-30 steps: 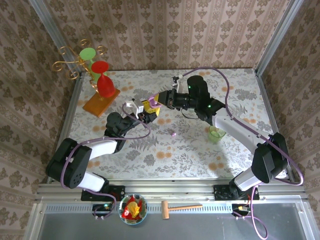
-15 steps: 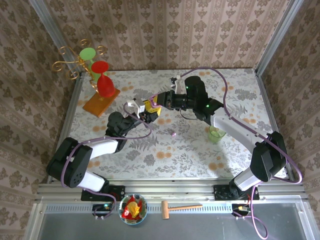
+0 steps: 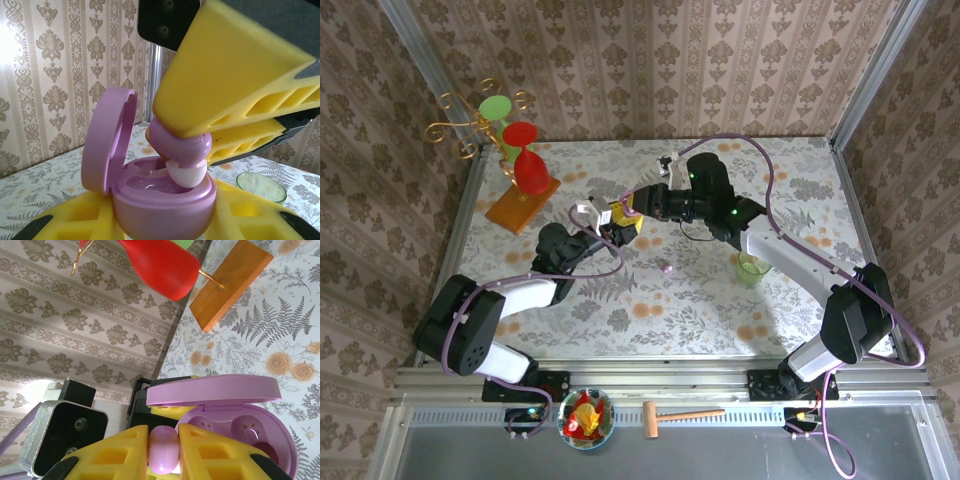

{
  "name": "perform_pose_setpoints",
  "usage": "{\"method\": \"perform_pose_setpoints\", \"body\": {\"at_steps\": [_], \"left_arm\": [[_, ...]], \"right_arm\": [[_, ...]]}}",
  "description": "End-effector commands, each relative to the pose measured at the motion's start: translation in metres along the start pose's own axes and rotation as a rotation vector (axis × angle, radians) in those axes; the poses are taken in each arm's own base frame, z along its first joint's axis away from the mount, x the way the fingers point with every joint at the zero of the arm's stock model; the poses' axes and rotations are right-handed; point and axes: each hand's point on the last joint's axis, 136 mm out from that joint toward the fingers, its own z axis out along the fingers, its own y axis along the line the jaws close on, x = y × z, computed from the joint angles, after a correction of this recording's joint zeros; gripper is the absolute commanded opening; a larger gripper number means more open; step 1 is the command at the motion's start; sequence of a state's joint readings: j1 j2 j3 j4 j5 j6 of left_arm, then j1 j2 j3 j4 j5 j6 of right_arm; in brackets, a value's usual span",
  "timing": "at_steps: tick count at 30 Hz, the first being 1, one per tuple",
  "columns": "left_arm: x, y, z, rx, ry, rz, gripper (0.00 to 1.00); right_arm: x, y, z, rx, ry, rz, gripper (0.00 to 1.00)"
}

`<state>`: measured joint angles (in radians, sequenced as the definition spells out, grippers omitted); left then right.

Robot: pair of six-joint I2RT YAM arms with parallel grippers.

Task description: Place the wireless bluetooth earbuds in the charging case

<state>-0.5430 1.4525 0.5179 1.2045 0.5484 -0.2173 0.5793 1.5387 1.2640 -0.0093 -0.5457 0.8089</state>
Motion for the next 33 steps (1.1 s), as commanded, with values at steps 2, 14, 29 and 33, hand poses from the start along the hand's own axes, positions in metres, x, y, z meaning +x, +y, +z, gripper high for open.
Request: {"method": "perform_pose_setpoints", "body": {"at_steps": [2,14,29,33], "left_arm": [[-0.05,-0.009,0.006,0.039,-0.14,0.054,0.22],[-0.052,-0.011,0.007,0.046,-0.142,0.048,0.22],[-0.047,-0.011,0.009,0.049,-0.132,0.058,0.22],[-0.039,-0.005,0.007,0.031,-0.116,0.06,0.22]], "right_arm": [[0.002,-0.011,0.0,0.072,-0.001,-0.02,0.25],[0.0,-0.012,-0.005,0.097,-0.014,-0.041,0.24],[-0.004,-0.006,-0.013,0.103,-0.035,-0.069,0.33],[-0.006,0.009,-0.025,0.069,-0.055,-0.133,0.39]]}}
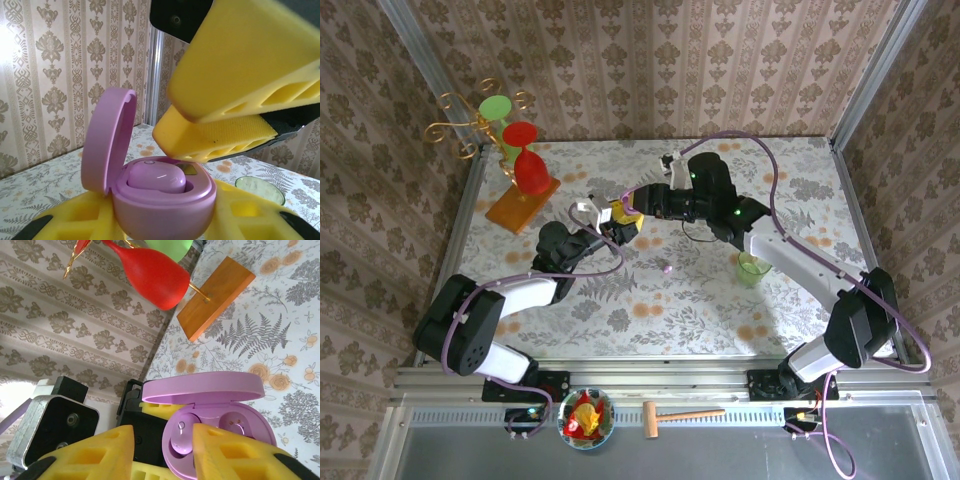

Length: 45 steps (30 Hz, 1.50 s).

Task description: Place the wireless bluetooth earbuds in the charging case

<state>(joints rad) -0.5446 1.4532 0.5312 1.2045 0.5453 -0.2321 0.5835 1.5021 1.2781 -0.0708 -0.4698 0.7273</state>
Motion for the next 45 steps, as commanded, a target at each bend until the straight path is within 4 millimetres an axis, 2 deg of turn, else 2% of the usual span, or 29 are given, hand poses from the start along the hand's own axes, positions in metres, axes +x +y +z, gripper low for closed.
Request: {"method": "perform_pose_setpoints", "body": {"at_steps": [1,5,8,12,16,17,18,24,28,32,38,45], "left_arm": [[-0.033,-0.005,0.004,0.029,-0.103,0.07,0.22],[-0.029,0.002,0.002,0.023,-0.09,0.055,0.22],[-0.029,0.004,-0.001,0.023,-0.087,0.048,0.22],[-0.032,0.007,-0.007,0.025,-0.089,0.032,0.22],[-0.032,0.012,-0.014,0.002,-0.088,0.017,0.22],[-0.033,0.024,-0.02,-0.034,-0.091,0.013,0.22],[-0.033,0.027,-0.022,-0.047,-0.091,0.013,0.22],[-0.035,0.04,-0.035,-0.099,-0.095,0.016,0.22],[-0.037,0.044,-0.041,-0.118,-0.101,0.021,0.22],[-0.04,0.043,-0.044,-0.122,-0.106,0.03,0.22],[-0.039,0.041,-0.047,-0.122,-0.106,0.03,0.21],[-0.041,0.039,-0.046,-0.115,-0.11,0.028,0.21]], "right_arm": [[0.0,0.01,-0.018,0.004,-0.024,-0.072,0.41],[-0.001,0.021,-0.041,-0.01,-0.078,-0.142,0.48],[0.002,0.009,-0.054,0.058,-0.106,-0.166,0.51],[0.014,-0.031,-0.069,0.257,-0.105,-0.179,0.52],[0.036,-0.087,-0.078,0.512,-0.029,-0.167,0.52],[0.043,-0.097,-0.077,0.554,-0.003,-0.177,0.52],[0.049,-0.105,-0.076,0.588,0.016,-0.186,0.51],[0.086,-0.15,-0.056,0.768,0.175,-0.244,0.44],[0.115,-0.166,-0.026,0.727,0.291,-0.216,0.45],[0.132,-0.18,0.003,0.682,0.38,-0.171,0.48],[0.138,-0.201,0.035,0.605,0.439,-0.11,0.49],[0.143,-0.218,0.051,0.592,0.48,-0.114,0.49]]}}
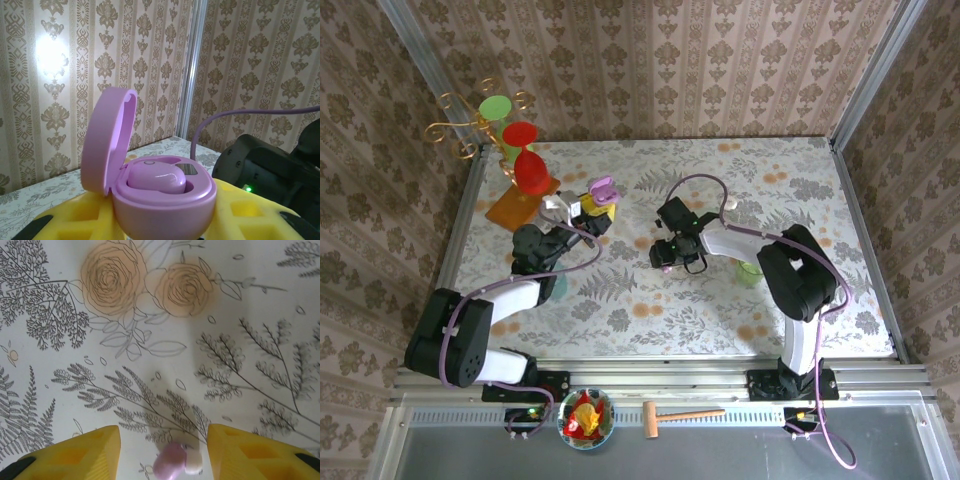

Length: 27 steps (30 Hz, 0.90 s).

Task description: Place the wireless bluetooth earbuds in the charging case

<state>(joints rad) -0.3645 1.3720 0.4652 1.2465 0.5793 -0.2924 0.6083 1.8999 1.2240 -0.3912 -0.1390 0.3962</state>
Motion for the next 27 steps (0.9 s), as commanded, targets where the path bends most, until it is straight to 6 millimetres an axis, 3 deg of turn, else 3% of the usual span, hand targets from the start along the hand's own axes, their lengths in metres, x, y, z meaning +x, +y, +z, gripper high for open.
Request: {"method": "perform_pose_setpoints", "body": {"at_steps": [1,12,20,27], "left_arm": [[-0.02,-0.007,-0.003,0.023,-0.055,0.016,0.21],[-0.022,-0.01,-0.002,0.036,-0.059,0.026,0.21],[-0.024,-0.012,-0.004,0.036,-0.064,0.034,0.21],[-0.025,-0.014,-0.005,0.038,-0.066,0.031,0.21]], "right_arm": [[-0.007,0.009,0.005,-0.055,-0.003,-0.028,0.49],[0.02,0.015,0.014,-0.159,0.088,0.008,0.48],[0.046,0.022,-0.005,-0.183,0.121,0.026,0.48],[0.047,0.02,-0.027,-0.158,0.071,0.03,0.49]]}}
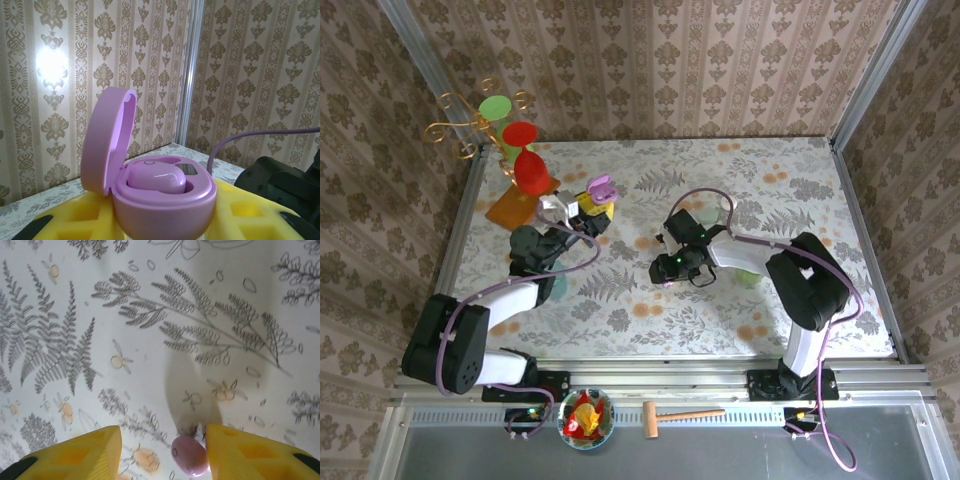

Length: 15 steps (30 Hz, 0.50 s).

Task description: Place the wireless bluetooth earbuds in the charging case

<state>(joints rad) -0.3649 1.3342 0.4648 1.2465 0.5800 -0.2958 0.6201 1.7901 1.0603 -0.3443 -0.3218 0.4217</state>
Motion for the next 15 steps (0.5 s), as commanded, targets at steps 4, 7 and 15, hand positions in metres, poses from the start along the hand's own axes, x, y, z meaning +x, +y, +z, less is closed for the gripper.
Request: {"method": "perform_pose_setpoints", "body": {"at_steps": [4,7,15], "left_arm": [[-0.012,-0.009,-0.001,0.033,-0.036,0.013,0.21],[-0.011,-0.009,0.0,0.033,-0.036,0.016,0.21],[-0.01,-0.008,0.001,0.029,-0.029,0.011,0.21]], "right_arm": [[-0.004,0.0,-0.018,0.017,-0.025,-0.022,0.52],[-0.007,-0.003,-0.011,0.009,0.002,-0.033,0.52],[-0.003,-0.002,-0.025,0.067,0.001,-0.143,0.53]]}}
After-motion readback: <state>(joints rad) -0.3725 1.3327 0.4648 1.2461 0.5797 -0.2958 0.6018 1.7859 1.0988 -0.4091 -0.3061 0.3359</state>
